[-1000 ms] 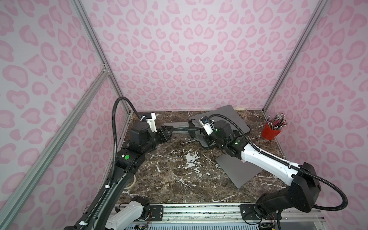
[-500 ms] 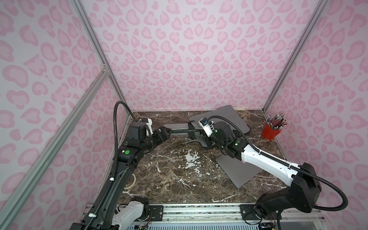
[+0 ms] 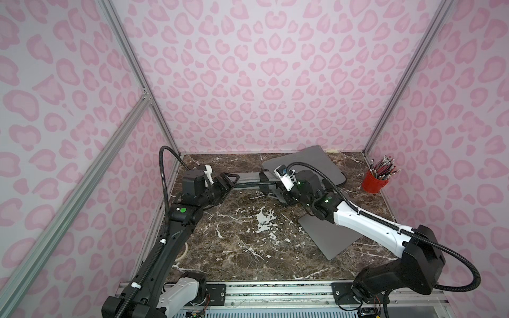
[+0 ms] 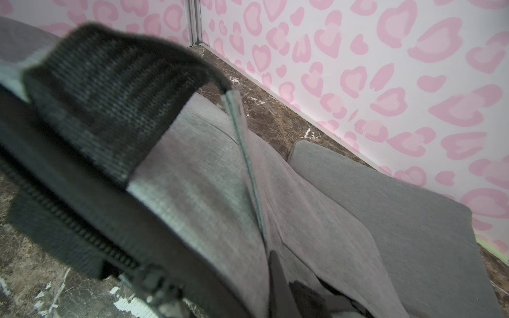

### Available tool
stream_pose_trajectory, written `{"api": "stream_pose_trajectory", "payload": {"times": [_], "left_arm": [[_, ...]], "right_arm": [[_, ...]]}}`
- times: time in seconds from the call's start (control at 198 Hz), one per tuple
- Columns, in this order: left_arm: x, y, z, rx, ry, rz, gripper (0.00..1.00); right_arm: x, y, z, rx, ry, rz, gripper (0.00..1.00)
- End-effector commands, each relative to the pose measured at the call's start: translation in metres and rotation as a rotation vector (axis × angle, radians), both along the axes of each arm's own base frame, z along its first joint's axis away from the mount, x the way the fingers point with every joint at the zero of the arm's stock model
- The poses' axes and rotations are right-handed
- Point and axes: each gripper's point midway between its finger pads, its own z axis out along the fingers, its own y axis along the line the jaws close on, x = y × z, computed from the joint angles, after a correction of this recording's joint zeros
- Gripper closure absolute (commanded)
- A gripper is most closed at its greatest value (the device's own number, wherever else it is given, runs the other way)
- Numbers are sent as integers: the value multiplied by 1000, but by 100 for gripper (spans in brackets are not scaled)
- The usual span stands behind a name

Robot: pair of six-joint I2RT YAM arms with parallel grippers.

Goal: Open the zippered laptop bag and take out the laptop
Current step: Unzip the zipper on the zippered laptop bag.

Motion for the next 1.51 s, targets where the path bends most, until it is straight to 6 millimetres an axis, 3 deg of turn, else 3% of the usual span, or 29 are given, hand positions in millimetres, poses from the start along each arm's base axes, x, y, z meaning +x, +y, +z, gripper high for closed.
{"api": "stream_pose_trajectory", "payload": {"times": [0.0,0.156,0.267,0.439,0.928,1.084,1.326,1.508], "left_arm": [[8,-4,11,-28,-48,-9,29],[11,-8,9,-39,-41,-24,45],[10,-9,0,-40,-16,-32,46],[9,-13,-10,-63,10,-42,37],[9,-36,-22,-83,51,-112,25],[11,-39,-23,-91,52,-120,44],[11,-41,-20,-98,49,-124,98],[10,-36,-17,-97,51,-76,99]], "right_arm": [[5,15,38,142,-96,31,100],[5,13,37,141,-97,25,100],[4,13,39,147,-101,30,100],[5,14,39,154,-102,29,100],[6,16,39,162,-99,27,100],[6,16,38,161,-97,29,100],[5,12,36,160,-89,12,100],[8,-4,27,164,-41,-90,100]]}}
